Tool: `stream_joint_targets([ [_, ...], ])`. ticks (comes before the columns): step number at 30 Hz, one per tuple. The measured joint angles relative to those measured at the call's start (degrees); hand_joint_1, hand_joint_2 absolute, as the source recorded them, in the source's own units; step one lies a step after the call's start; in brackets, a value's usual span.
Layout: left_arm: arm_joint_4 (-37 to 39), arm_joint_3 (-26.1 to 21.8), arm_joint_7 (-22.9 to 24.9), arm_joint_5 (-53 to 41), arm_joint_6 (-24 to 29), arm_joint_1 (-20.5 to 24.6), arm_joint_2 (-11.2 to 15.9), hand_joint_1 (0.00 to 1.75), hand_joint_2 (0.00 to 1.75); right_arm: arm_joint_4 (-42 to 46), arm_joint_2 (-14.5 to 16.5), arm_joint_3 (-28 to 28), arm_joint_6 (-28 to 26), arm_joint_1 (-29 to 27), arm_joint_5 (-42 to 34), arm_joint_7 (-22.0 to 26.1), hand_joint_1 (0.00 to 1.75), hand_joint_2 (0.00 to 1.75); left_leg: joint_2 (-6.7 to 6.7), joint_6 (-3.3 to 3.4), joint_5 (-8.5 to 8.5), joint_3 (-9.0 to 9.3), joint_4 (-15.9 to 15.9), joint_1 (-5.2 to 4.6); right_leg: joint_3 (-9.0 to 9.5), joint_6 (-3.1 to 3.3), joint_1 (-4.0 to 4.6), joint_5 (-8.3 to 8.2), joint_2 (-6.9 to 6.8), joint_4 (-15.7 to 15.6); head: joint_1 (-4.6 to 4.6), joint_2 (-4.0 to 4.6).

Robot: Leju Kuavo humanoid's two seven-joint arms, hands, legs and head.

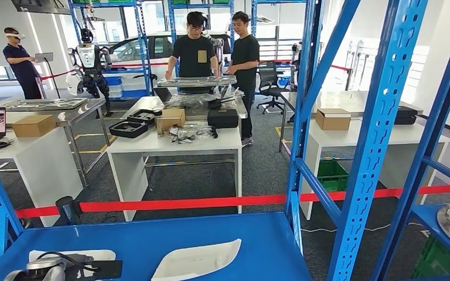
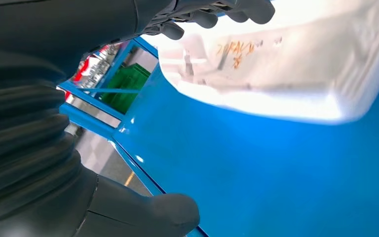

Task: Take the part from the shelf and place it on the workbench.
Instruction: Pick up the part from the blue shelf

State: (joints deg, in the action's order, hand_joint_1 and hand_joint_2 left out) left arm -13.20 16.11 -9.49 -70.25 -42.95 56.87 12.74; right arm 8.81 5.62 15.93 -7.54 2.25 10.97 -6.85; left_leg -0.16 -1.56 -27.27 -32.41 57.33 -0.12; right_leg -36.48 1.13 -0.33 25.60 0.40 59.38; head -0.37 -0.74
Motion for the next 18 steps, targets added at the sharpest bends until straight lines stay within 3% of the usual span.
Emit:
stream_joint_targets([
  [1,0.0,0.31,0.11,-0.32,0.5,-0.42,0.0,0.0,1.75,0.0,0.0,0.0,0.0,0.0,0.05,-0.01,0.0,0.0,0.0,0.0,0.0,0.0,0.0,0.0,0.0,0.0,0.0,0.0,0.0,0.0,0.0,0.0],
  [2,0.0,0.58,0.15,-0.59,0.98,-0.76,-0.01,0.18,1.75,0.0,0.0,0.0,0.0,0.0,0.09,-0.01,0.0,0.0,0.0,0.0,0.0,0.0,0.0,0.0,0.0,0.0,0.0,0.0,0.0,0.0,0.0,0.0],
  [5,0.0,1.46,-0.21,-1.36,2.75,-1.41,-0.08,1.49,1.75,0.0,0.0,0.0,-0.01,0.01,0.13,-0.02,0.0,0.0,0.01,0.0,0.0,0.0,0.0,0.0,0.0,0.0,0.0,0.0,0.0,0.0,0.0,0.0],
  [6,0.0,1.81,-0.47,-1.55,3.7,-1.63,-0.19,1.75,1.75,0.0,0.0,0.0,-0.02,0.02,0.14,-0.02,0.0,0.0,0.0,0.0,0.0,0.01,0.0,-0.01,0.0,0.0,-0.01,0.0,0.0,0.0,0.0,0.0],
  [13,-0.03,3.69,-2.22,-2.23,9.61,-3.81,-1.61,1.75,1.75,0.0,0.0,0.0,-0.05,0.05,0.15,-0.36,0.0,0.0,0.01,0.01,-0.01,0.02,0.0,-0.03,0.01,0.0,-0.03,0.0,0.03,-0.01,0.0,0.0],
  [17,-0.16,4.57,-2.93,-3.3,13.38,-4.64,-2.13,1.55,1.75,0.0,0.0,0.0,-0.06,0.05,0.15,-0.48,0.0,0.0,0.01,0.02,-0.02,0.02,0.0,-0.03,0.01,0.0,-0.03,0.0,0.01,-0.01,0.0,0.0],
  [18,-0.21,4.85,-3.04,-3.57,14.78,-4.8,-2.28,1.57,1.75,0.0,0.0,0.0,-0.05,0.05,0.15,-0.49,0.0,0.0,0.0,0.02,-0.02,0.02,0.0,-0.03,0.01,0.0,-0.03,0.0,0.0,-0.01,0.0,0.0],
])
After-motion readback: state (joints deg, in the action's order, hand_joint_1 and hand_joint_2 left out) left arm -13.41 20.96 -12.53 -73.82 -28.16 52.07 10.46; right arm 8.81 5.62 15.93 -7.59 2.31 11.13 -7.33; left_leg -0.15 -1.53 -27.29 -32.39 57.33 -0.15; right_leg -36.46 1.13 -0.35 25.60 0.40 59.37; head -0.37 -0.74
